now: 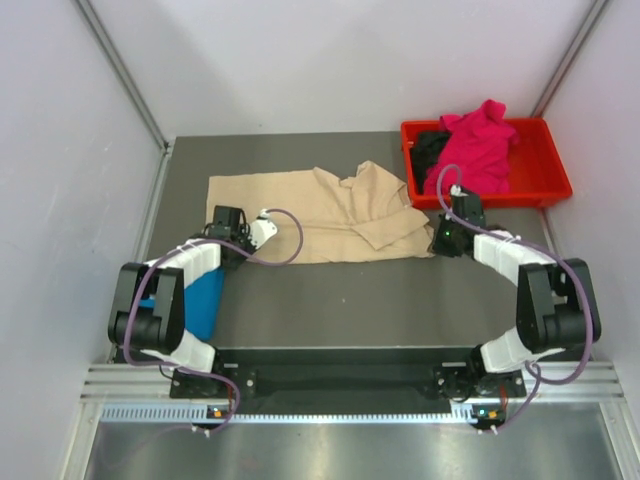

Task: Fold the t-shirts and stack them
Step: Fold the tshirt

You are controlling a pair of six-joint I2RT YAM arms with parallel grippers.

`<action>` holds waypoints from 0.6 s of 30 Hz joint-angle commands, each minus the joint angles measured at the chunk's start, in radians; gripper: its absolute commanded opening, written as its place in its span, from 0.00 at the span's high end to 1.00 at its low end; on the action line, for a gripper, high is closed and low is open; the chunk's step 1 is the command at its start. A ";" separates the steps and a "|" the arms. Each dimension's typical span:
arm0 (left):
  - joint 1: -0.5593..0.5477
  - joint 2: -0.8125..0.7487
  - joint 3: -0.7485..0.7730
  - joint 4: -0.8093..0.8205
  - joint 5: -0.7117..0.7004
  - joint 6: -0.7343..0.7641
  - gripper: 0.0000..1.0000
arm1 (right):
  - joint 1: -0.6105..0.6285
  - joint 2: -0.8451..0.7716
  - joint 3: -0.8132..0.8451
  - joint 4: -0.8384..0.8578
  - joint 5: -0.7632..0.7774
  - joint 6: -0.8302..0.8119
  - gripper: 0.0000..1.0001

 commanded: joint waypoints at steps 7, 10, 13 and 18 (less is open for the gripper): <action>-0.028 -0.096 -0.018 -0.187 0.156 0.029 1.00 | -0.118 -0.248 -0.095 -0.267 0.073 -0.005 1.00; -0.040 -0.162 -0.008 -0.351 0.294 0.075 1.00 | -0.222 -0.352 -0.148 -0.309 0.042 -0.002 1.00; -0.066 -0.158 0.012 -0.486 0.363 0.098 1.00 | -0.292 -0.441 -0.216 -0.318 -0.017 0.019 1.00; -0.152 -0.185 0.000 -0.629 0.408 0.132 1.00 | -0.354 -0.535 -0.276 -0.328 -0.116 0.122 1.00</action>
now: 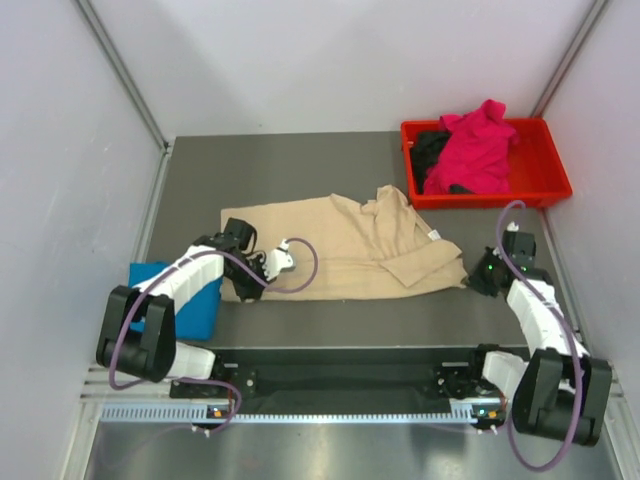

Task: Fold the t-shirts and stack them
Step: Fold the tshirt

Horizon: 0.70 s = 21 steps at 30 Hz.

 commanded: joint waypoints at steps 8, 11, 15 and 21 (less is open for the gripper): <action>-0.063 -0.078 0.041 -0.388 0.157 0.122 1.00 | -0.146 -0.315 -0.103 -0.136 -0.065 0.182 1.00; -0.063 -0.073 0.019 -0.388 0.119 0.145 1.00 | -0.153 -0.378 -0.125 -0.200 -0.063 0.205 0.98; -0.063 -0.061 0.010 -0.390 0.093 0.158 0.66 | -0.161 -0.457 -0.091 -0.264 0.024 0.224 0.52; -0.006 -0.070 0.139 -0.410 0.080 0.107 0.15 | -0.158 -0.475 -0.039 -0.071 0.044 0.184 0.31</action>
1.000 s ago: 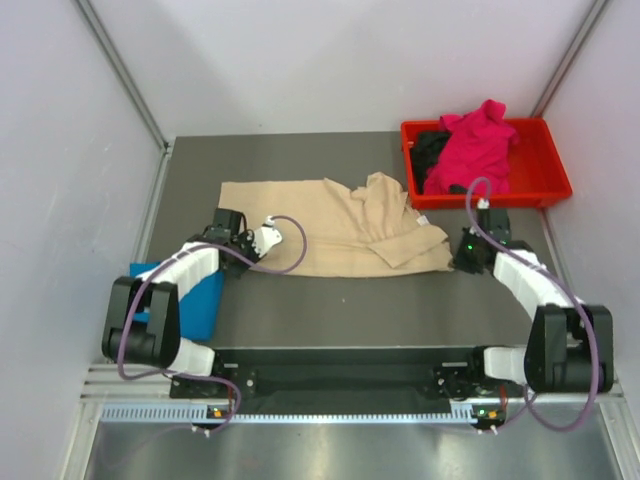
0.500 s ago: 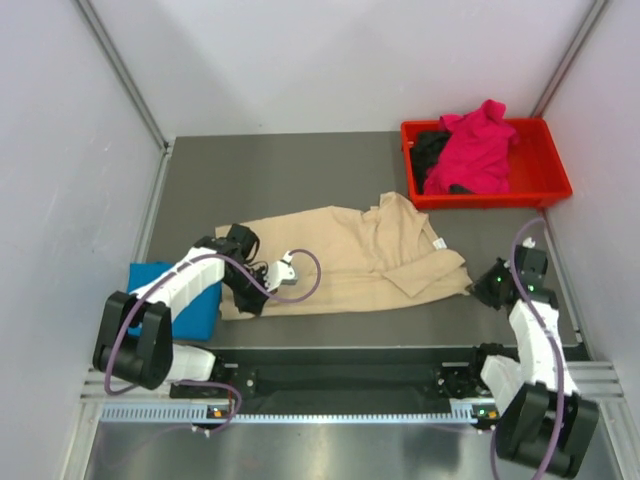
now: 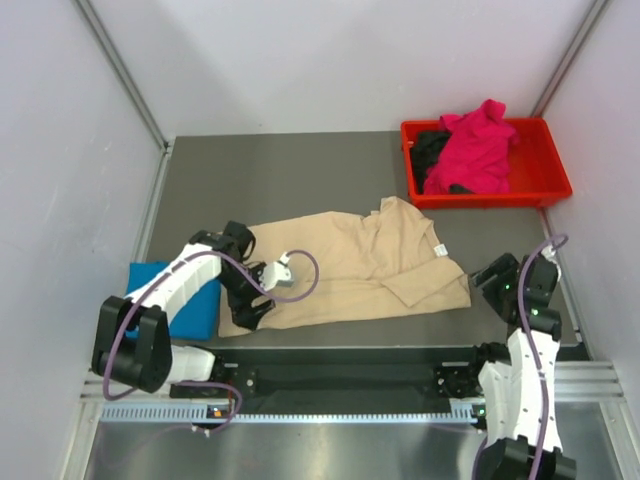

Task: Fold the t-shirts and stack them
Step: Fold the tshirt

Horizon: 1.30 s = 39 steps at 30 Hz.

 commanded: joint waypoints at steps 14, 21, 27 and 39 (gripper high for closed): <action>0.260 0.237 0.266 0.586 -0.378 -0.529 0.25 | 0.161 0.711 0.136 0.433 -0.023 -0.227 0.52; 0.264 0.366 0.325 0.622 -0.398 -0.553 0.22 | 0.129 0.687 0.084 0.459 0.050 -0.192 1.00; 0.264 0.392 0.361 0.632 -0.367 -0.569 0.23 | 0.066 0.560 0.036 0.390 0.013 -0.157 1.00; 0.266 0.475 0.444 0.602 -0.330 -0.521 0.25 | -0.136 0.308 -0.061 0.290 0.013 -0.048 0.72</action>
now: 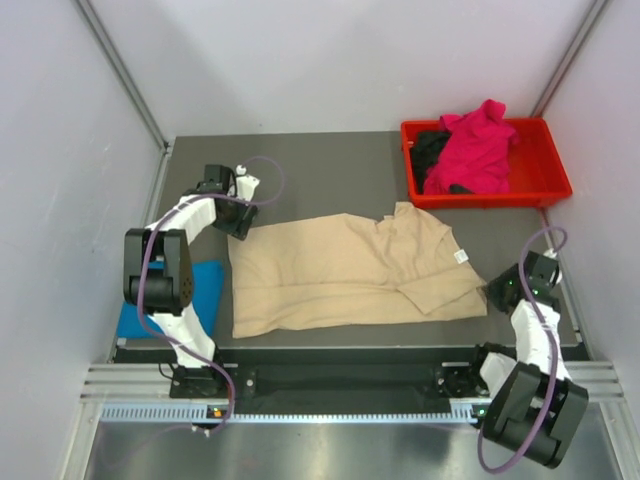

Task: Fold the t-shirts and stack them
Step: Fold the tshirt

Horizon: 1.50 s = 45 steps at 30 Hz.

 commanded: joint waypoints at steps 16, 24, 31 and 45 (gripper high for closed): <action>0.080 0.135 0.123 -0.018 0.027 0.037 0.24 | 0.611 0.379 0.657 0.138 0.176 -0.409 0.67; 0.082 0.188 0.175 -0.053 0.080 0.016 0.26 | 0.758 0.929 1.181 -0.056 0.236 -0.720 0.70; 0.080 0.223 0.189 -0.058 0.070 0.014 0.27 | 0.796 1.214 1.477 -0.188 0.304 -0.831 0.62; 0.076 0.237 0.152 -0.105 0.098 0.025 0.41 | 0.797 1.470 1.686 -0.434 0.324 -0.846 0.53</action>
